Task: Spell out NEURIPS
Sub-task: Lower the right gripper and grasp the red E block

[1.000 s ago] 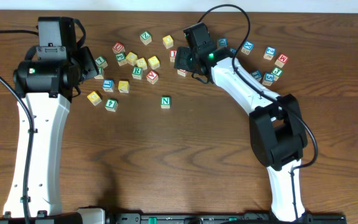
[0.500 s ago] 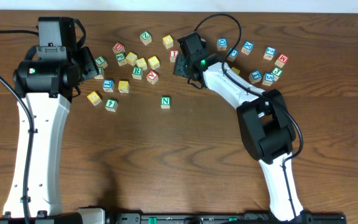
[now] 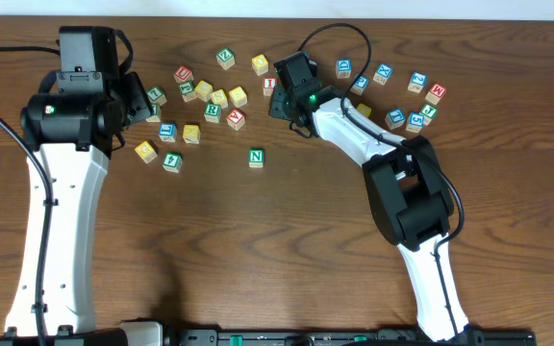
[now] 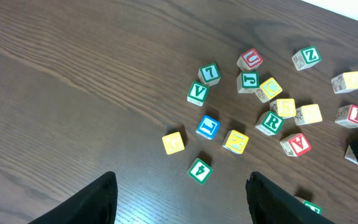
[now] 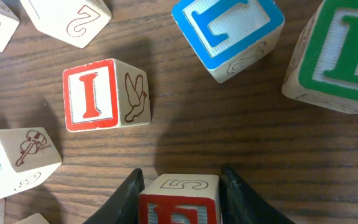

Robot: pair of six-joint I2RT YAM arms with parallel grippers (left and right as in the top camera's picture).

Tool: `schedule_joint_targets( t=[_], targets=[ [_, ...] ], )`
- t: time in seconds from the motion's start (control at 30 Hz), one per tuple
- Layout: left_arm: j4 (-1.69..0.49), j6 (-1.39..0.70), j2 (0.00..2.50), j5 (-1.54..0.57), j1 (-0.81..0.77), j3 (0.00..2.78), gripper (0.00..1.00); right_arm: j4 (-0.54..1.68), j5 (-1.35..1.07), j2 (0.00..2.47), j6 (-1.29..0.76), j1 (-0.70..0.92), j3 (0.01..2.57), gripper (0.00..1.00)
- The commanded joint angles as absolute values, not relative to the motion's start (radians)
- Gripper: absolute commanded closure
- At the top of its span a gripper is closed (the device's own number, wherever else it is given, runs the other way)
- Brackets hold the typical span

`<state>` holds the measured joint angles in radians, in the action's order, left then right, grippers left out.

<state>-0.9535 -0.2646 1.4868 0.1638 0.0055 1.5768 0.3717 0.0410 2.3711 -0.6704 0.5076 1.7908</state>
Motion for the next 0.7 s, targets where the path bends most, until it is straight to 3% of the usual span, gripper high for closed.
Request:
schedule_joint_targets(
  t=[0.0, 0.33, 0.67],
  targets=[
    [-0.956, -0.257, 1.496, 0.177, 0.010, 1.565, 0.34, 0.390, 0.042, 2.383, -0.609, 0.510, 1.805, 0.65],
    [-0.957, -0.257, 1.496, 0.177, 0.010, 1.565, 0.34, 0.542, 0.023, 2.250, -0.448, 0.509, 1.805, 0.65],
    [-0.952, -0.264, 1.496, 0.177, 0.010, 1.565, 0.34, 0.773, -0.033, 2.214, -0.440, 0.515, 1.795, 0.71]
  ],
)
